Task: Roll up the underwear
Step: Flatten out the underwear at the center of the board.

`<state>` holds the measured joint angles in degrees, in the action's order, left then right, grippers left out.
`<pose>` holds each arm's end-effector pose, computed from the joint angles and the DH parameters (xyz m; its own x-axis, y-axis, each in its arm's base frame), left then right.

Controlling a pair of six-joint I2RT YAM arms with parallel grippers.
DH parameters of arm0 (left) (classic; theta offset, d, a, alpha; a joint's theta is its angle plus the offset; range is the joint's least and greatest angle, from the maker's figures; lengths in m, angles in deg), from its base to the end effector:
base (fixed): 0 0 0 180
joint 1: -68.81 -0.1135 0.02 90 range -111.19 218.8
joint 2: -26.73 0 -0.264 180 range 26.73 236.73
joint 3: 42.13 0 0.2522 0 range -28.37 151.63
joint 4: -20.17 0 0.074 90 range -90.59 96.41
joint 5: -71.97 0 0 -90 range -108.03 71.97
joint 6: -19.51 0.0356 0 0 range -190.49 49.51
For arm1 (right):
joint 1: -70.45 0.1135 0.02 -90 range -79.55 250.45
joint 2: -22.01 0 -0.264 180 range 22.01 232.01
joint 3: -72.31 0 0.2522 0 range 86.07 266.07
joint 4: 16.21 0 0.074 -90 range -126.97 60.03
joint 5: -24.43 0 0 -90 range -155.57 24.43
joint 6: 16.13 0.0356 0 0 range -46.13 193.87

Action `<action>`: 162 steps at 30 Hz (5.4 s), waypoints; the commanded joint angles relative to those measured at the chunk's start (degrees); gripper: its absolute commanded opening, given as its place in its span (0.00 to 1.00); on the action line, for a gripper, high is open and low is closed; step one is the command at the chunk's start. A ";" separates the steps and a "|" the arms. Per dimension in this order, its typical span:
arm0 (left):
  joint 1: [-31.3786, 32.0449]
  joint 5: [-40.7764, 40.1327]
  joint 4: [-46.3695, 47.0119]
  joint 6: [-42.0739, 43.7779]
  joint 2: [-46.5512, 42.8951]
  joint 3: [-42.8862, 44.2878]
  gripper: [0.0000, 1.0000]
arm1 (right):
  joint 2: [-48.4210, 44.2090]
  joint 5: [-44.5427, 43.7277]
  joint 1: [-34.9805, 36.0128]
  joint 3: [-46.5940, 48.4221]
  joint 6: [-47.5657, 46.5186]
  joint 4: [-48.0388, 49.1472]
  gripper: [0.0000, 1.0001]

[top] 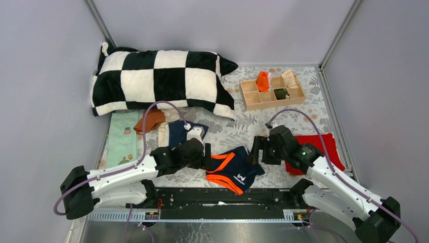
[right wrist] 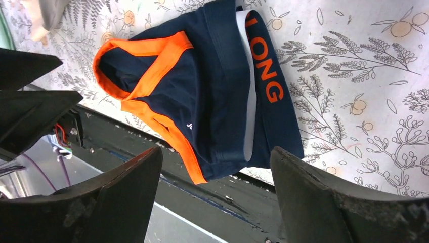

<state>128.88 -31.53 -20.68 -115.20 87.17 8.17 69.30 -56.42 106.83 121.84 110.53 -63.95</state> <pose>0.1102 -0.1747 0.2143 -0.8168 0.0477 -0.5750 0.2740 0.9090 -0.3139 0.1331 0.1051 0.2395 -0.8639 0.0957 -0.4945 -0.1989 0.8372 0.5095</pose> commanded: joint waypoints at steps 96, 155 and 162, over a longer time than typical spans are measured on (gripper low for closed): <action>-9.36 -28.43 -8.11 -3.59 2.46 6.84 0.45 | -4.01 -14.53 2.03 -18.47 31.74 13.94 0.85; -22.66 31.18 27.18 32.73 52.83 36.57 0.65 | -12.72 -23.41 2.02 -6.86 23.06 -7.96 0.00; -22.56 33.76 25.59 33.77 56.27 37.83 0.60 | -12.69 -22.55 2.03 -7.41 22.97 -6.99 0.00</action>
<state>106.63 -0.27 5.37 -83.79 141.49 44.30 56.62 -79.41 108.60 113.01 134.01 -72.38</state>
